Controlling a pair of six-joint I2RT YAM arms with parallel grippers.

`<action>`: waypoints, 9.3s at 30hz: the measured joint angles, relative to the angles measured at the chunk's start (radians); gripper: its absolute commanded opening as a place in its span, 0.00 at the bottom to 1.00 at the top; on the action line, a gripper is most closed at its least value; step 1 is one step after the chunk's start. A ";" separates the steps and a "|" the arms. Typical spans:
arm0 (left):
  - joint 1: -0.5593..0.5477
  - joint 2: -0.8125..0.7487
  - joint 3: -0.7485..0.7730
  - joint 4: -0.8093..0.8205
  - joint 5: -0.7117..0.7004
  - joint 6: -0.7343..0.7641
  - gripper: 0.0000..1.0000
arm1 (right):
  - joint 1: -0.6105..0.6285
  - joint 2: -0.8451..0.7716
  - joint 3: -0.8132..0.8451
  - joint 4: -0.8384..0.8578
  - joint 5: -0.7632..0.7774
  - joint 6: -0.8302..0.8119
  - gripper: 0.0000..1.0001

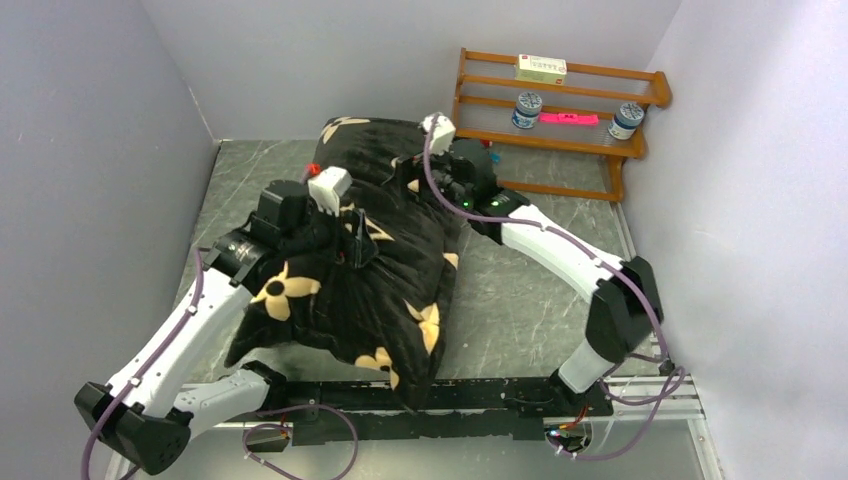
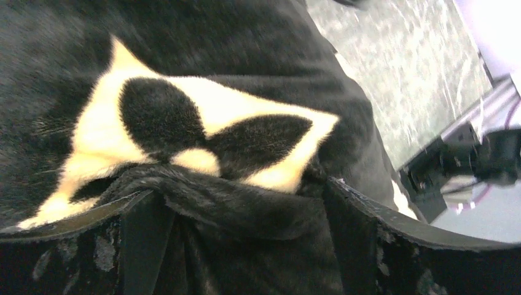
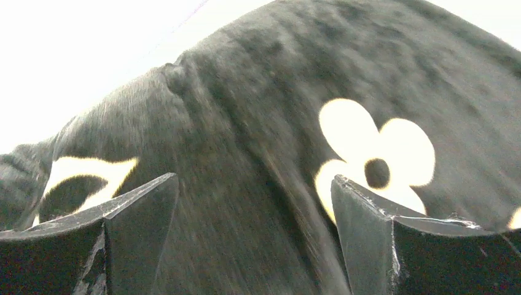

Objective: Remove the pillowcase from the pillow
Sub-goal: Adjust the pillow at the center of the board, then remove the pillow from the pillowcase.

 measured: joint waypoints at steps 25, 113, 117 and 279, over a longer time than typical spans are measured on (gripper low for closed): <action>0.254 0.230 0.430 -0.215 0.036 -0.016 0.96 | -0.118 -0.444 -0.512 -0.041 0.113 0.549 1.00; 0.405 0.303 0.451 0.050 -0.037 -0.144 0.05 | -0.034 0.069 0.185 -0.343 0.065 0.143 0.00; 0.405 0.306 0.433 0.068 -0.034 -0.160 0.05 | -0.060 0.121 0.220 -0.322 0.057 0.137 0.00; -0.286 0.196 -0.019 0.294 -0.595 0.175 0.89 | 0.168 -0.566 -0.581 -0.142 0.383 0.215 1.00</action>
